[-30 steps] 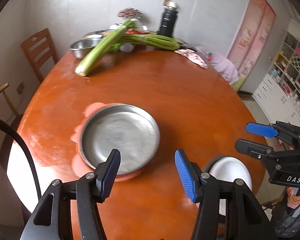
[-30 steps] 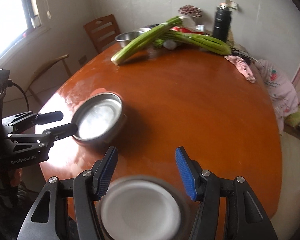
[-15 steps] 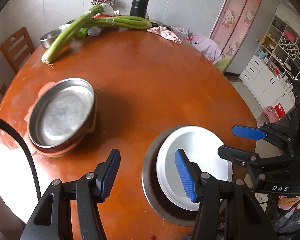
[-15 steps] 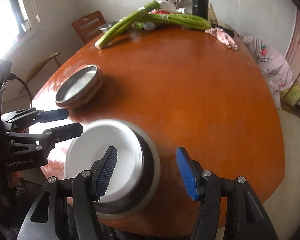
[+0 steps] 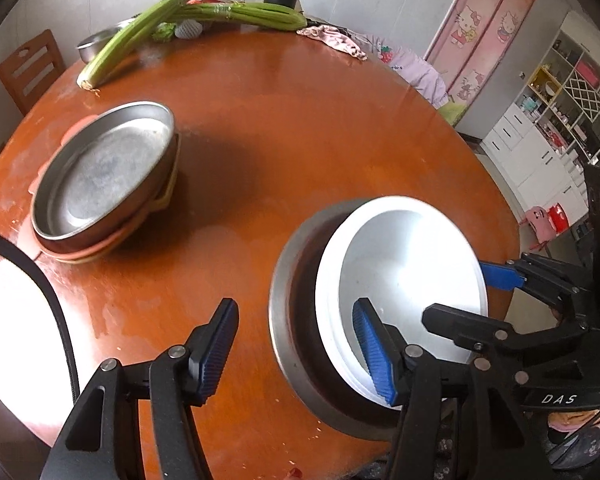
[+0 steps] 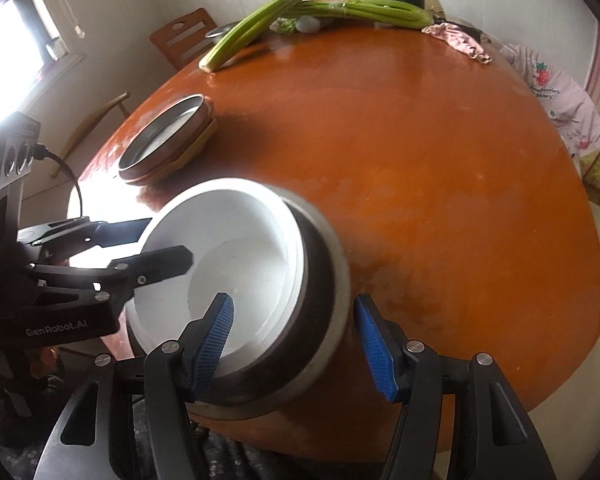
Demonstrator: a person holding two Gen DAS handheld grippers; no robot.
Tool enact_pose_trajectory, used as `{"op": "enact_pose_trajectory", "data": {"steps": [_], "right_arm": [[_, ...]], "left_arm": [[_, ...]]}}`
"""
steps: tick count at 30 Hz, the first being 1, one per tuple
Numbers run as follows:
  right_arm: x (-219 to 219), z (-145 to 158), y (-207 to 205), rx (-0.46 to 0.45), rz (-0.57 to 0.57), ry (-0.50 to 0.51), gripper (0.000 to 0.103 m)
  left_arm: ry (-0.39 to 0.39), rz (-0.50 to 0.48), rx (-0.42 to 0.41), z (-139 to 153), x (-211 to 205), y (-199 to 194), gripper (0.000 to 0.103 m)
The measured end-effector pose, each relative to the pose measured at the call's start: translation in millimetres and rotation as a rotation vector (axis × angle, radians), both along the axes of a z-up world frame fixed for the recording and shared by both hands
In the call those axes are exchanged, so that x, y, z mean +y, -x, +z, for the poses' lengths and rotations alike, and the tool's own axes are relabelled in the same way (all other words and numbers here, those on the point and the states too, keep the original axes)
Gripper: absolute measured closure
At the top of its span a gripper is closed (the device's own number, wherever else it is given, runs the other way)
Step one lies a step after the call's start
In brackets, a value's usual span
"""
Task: Organize plates and bowls
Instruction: 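Move the left gripper to the rim of the steel basin, then close the left gripper on the steel basin rim and lift it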
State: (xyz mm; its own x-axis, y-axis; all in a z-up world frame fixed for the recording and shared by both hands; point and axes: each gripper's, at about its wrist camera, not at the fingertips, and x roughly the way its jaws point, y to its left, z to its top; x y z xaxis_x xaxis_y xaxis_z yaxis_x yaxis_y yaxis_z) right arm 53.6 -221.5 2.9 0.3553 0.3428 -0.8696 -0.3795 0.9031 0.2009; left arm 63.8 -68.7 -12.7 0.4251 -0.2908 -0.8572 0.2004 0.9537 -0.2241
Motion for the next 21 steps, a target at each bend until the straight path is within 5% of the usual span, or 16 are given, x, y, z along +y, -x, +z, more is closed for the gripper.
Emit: {"op": "enact_pose_trajectory", "data": {"steps": [10, 12, 21], "right_arm": [[3.8, -4.9, 1.9, -0.004, 0.014, -0.02, 0.038], [3.4, -5.2, 2.6, -0.005, 0.023, -0.035, 0.038], [7.1, -2.6, -1.9, -0.01, 0.033, -0.052, 0.038]], "left_arm": [[0.069, -0.014, 0.066, -17.5, -1.5, -5.2, 0.044], [0.086, -0.015, 0.059, -16.7, -3.0, -6.0, 0.054], [0.056, -0.004, 0.039, -9.7, -3.5, -7.0, 0.055]]}}
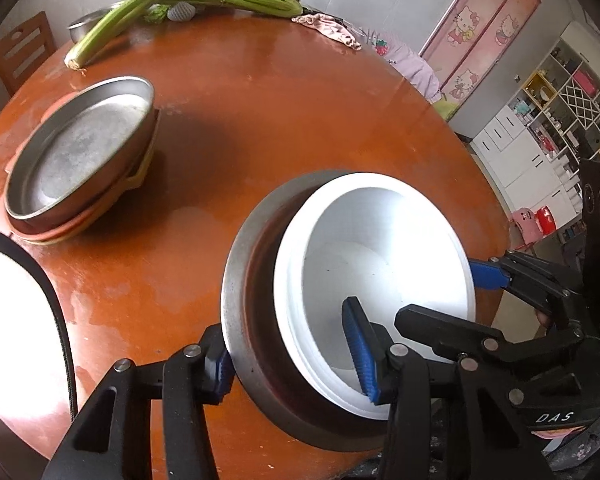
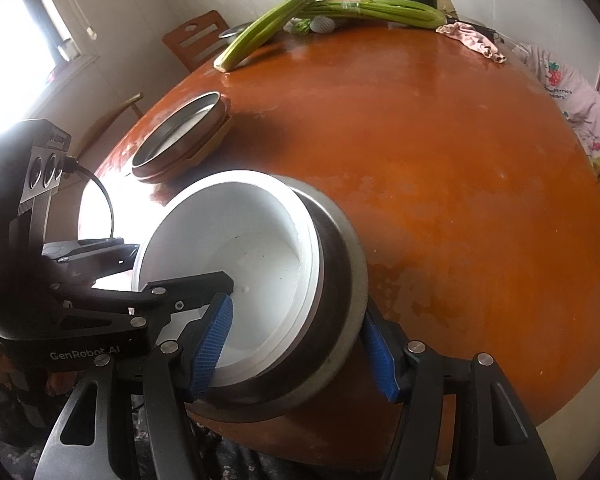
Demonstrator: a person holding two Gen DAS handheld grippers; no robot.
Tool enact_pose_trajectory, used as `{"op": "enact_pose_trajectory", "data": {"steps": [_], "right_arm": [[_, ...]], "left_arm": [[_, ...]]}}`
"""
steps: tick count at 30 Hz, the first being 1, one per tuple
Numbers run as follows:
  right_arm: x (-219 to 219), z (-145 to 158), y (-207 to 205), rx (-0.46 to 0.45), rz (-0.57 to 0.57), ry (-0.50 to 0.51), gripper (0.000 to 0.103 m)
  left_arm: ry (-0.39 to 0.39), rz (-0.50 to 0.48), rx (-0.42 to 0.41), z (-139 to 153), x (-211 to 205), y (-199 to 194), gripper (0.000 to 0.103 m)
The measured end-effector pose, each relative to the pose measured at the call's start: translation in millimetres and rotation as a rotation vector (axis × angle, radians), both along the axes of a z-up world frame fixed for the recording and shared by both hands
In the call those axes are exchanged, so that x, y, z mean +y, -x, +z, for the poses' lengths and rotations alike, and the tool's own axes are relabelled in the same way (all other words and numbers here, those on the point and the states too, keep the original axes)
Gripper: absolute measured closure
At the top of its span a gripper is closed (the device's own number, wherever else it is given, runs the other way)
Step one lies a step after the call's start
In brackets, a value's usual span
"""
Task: Organize plates and bowls
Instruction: 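Close the left gripper on the steel basin rim and lift it, then carry the steel basin with the left gripper over the steel pan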
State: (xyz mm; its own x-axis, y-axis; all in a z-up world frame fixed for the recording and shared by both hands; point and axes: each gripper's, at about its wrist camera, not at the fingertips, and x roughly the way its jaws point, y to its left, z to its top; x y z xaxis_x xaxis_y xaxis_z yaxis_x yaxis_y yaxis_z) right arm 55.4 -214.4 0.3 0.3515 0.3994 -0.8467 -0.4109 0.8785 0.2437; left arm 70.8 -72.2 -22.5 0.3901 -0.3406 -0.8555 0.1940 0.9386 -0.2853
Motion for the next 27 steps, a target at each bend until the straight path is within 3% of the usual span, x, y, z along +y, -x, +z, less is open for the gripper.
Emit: {"op": "enact_pose_trajectory", "data": {"steps": [8, 27], "right_arm": [[19.5, 11.7, -10.1, -0.027, 0.033, -0.001, 0.038], [108.0, 64.1, -55.6, -0.115, 0.157, -0.022, 0.038]], "left_arm": [[0.015, 0.048, -0.036, 16.3, 26.6, -3.8, 0.055], [-0.039, 0.18, -0.143, 74.4, 107.5, -25.9, 0.055]]}}
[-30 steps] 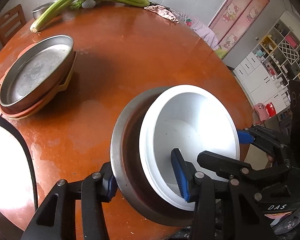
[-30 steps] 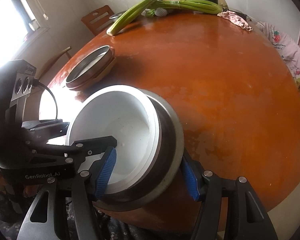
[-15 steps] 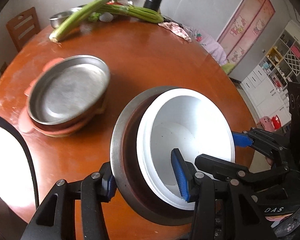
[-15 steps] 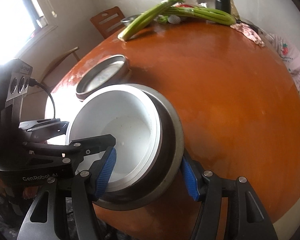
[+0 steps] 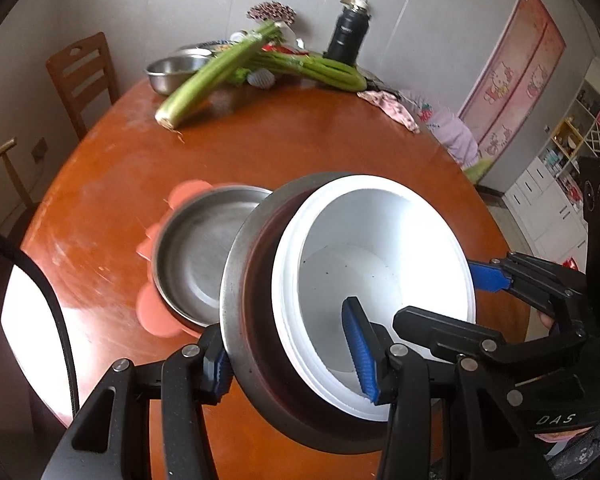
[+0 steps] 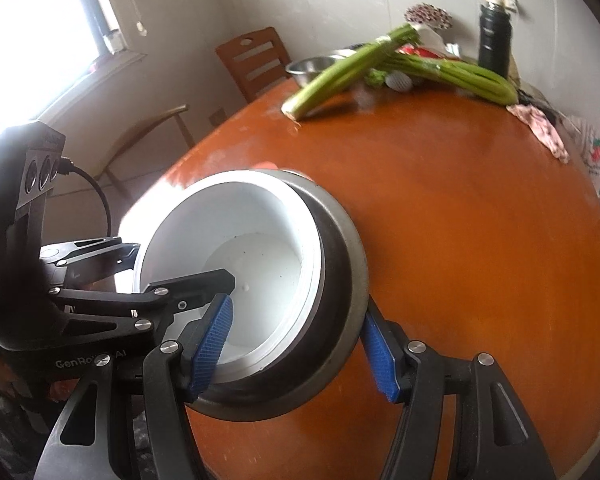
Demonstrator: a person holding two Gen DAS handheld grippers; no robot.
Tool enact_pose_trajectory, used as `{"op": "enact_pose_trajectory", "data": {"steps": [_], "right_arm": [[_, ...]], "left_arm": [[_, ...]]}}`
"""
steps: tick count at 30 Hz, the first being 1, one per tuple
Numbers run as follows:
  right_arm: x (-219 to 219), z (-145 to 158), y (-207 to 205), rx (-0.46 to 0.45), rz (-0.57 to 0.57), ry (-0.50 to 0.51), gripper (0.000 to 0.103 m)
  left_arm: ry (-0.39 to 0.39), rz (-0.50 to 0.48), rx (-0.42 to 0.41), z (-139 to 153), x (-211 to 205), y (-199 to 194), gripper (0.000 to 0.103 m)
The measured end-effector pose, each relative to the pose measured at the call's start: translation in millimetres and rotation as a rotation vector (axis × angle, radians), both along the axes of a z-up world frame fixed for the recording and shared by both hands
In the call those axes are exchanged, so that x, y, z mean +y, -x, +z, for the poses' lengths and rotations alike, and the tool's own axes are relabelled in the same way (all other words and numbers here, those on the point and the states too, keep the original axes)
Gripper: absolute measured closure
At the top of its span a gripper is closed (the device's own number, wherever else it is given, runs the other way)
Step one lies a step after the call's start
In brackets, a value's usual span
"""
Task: Organize plates and bowls
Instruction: 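Carry the steel basin with the left gripper over the steel pan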
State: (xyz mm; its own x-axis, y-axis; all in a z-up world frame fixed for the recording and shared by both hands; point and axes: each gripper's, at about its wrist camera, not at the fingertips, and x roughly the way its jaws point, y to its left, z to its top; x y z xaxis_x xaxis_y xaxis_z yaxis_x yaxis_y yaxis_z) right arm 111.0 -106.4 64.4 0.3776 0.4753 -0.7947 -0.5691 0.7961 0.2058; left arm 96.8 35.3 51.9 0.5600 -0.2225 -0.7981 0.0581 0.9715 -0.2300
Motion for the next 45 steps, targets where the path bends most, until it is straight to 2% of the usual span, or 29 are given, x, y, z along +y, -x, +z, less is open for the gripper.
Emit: {"op": "enact_pose_trajectory", "data": {"steps": [11, 23, 37, 45], "right_arm": [[43.0, 16.1, -34.0, -0.023, 0.059, -0.008, 0.038], [68.2, 14.1, -60.0, -0.012, 0.074, 0.009, 0.038], [83.1, -9.9, -79.2, 0.047, 0.093, 0.052, 0.038], [83.4, -22.7, -85.6, 0.075, 0.09, 0.075, 0.037]], "left_arm": [[-0.007, 0.06, -0.033, 16.0, 39.7, -19.5, 0.055], [0.01, 0.085, -0.022, 11.8, 60.6, -38.8, 0.055], [0.045, 0.104, 0.039, -19.2, 73.9, -57.3, 0.055], [0.038, 0.103, 0.067, -34.8, 71.1, -62.4, 0.055]]}}
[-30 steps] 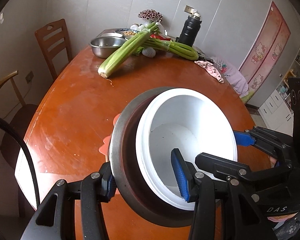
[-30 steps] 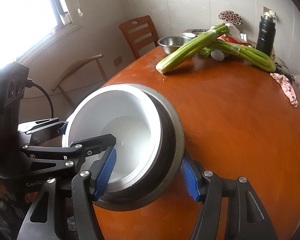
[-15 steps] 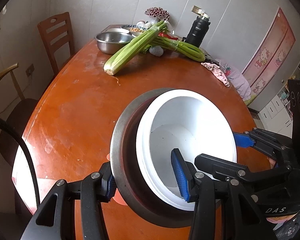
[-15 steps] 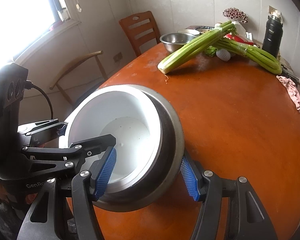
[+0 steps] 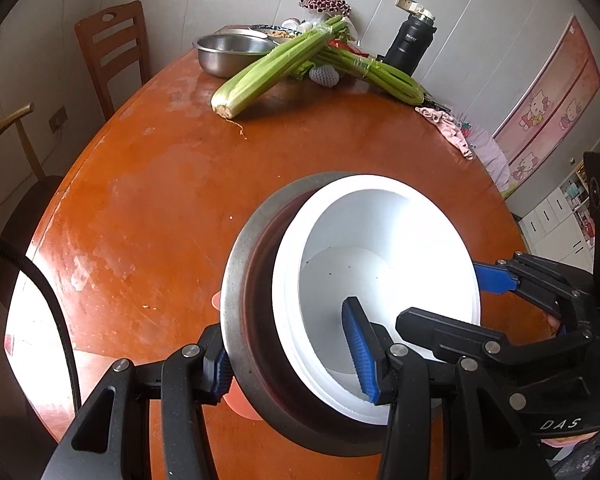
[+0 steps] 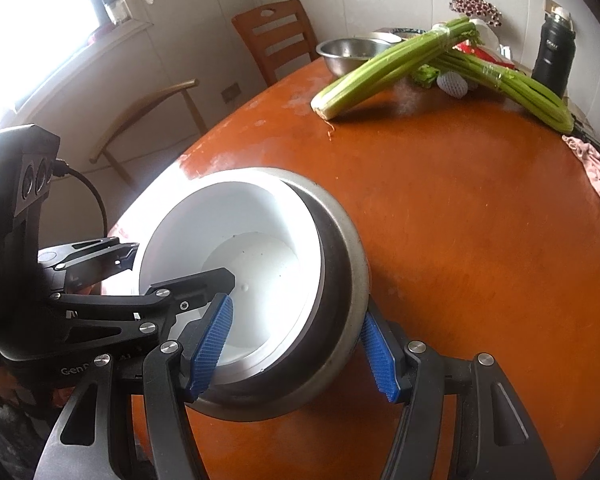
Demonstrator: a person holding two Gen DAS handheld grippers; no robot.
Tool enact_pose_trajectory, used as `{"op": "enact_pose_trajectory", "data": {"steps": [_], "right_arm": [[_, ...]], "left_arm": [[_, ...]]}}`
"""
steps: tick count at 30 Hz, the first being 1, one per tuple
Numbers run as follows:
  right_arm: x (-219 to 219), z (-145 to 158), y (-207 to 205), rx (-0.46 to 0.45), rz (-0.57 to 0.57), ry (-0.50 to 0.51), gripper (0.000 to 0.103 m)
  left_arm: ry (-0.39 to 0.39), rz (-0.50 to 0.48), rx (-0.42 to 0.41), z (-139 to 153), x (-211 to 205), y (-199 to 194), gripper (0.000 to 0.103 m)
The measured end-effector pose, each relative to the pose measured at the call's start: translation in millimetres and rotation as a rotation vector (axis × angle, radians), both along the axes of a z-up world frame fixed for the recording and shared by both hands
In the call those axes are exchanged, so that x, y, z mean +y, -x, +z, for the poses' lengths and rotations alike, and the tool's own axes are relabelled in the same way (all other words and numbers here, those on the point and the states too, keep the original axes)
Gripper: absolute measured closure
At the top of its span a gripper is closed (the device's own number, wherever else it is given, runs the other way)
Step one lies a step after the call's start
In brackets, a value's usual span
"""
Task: Organize plates and bowls
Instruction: 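Carry the steel basin with the left gripper over the steel pan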
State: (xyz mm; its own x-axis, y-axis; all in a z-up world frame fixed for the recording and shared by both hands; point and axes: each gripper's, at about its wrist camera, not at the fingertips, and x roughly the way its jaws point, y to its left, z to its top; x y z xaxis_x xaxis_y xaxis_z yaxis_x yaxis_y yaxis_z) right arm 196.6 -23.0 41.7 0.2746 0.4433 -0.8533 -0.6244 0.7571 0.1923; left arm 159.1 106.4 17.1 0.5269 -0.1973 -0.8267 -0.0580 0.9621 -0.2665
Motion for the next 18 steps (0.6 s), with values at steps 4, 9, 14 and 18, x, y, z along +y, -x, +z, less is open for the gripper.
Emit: {"op": "enact_pose_trajectory", "data": {"steps": [4, 9, 14, 18], "right_arm": [[0.6, -3.1, -2.6, 0.005, -0.001, 0.005, 0.038], [1.0, -5.7, -4.7, 0.012, -0.004, 0.008, 0.038], [2.1, -9.0, -6.0, 0.017, -0.003, 0.014, 0.037], [2.6, -10.1, -5.6, 0.02, -0.004, 0.019, 0.037]], "left_arm": [[-0.001, 0.0, 0.009, -5.0, -1.0, -2.0, 0.055], [-0.003, -0.001, 0.011, -7.7, -0.4, -3.0, 0.055], [-0.003, 0.001, 0.016, -10.6, 0.4, -4.8, 0.055], [-0.01, 0.002, 0.019, -12.5, -0.1, -5.5, 0.055]]}}
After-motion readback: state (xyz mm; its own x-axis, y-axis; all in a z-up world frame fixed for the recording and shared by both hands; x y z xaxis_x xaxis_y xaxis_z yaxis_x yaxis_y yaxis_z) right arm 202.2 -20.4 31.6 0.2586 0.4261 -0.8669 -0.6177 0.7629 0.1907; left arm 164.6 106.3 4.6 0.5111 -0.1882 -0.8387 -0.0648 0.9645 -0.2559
